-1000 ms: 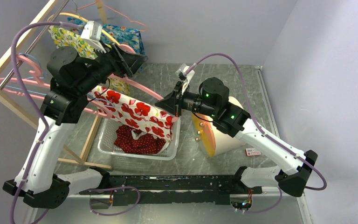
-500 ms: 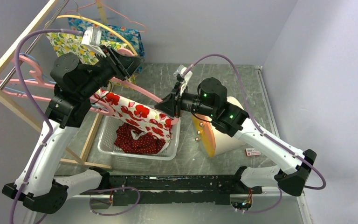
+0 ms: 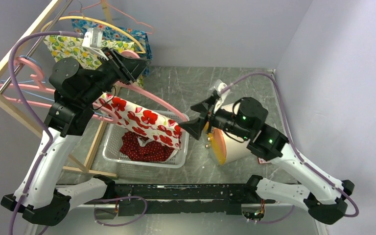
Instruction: Remove the skirt from the hanger
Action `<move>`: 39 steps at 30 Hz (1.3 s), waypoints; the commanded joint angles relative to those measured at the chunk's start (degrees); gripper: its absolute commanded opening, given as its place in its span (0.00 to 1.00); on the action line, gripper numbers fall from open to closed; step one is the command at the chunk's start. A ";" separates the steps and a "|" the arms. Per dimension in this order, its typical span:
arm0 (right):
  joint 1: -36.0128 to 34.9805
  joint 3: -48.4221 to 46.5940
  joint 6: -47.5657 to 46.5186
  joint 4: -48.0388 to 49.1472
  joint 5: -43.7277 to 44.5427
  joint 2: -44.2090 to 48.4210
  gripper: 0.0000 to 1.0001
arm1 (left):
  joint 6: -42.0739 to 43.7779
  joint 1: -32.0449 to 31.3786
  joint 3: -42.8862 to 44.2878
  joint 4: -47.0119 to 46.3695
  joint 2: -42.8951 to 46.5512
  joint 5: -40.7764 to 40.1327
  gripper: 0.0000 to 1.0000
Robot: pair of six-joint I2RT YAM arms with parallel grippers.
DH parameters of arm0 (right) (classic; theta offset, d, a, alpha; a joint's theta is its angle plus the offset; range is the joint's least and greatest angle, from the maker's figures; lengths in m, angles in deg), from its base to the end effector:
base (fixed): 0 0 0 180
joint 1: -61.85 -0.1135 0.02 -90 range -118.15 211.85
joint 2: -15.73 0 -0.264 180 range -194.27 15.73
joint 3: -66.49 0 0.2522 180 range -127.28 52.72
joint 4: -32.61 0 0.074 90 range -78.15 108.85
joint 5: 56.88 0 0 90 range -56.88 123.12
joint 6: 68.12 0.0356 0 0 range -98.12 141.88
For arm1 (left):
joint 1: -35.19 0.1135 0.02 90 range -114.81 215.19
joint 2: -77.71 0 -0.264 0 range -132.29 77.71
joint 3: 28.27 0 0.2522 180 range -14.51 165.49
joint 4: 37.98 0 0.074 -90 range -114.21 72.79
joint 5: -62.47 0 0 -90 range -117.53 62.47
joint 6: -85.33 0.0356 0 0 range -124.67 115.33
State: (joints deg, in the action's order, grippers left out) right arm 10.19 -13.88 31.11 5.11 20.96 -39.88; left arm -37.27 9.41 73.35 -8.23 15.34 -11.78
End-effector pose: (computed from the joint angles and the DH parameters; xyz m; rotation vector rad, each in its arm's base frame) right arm 0.1235 0.1682 0.4318 -0.7769 1.5239 0.9783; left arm 0.1756 -0.0955 0.5248 0.1527 1.4853 -1.0269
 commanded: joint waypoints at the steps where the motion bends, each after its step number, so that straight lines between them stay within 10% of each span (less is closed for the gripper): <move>1: -0.07 5.37 -1.60 -2.00 1.80 6.95 0.87 | -0.06 -0.24 4.48 -3.80 1.36 1.00 0.07; 11: 0.06 16.59 -2.12 1.40 7.51 18.01 0.95 | -2.62 -0.22 9.09 -5.68 1.91 3.94 0.07; 39: -0.18 32.67 6.48 27.43 -17.81 7.37 0.98 | -4.63 -0.22 12.40 -5.24 1.78 5.62 0.07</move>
State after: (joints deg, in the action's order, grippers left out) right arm 10.14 18.07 35.16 26.27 6.29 -32.32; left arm -41.55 9.41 84.45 -10.24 15.89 -6.89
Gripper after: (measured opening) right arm 0.982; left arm 0.308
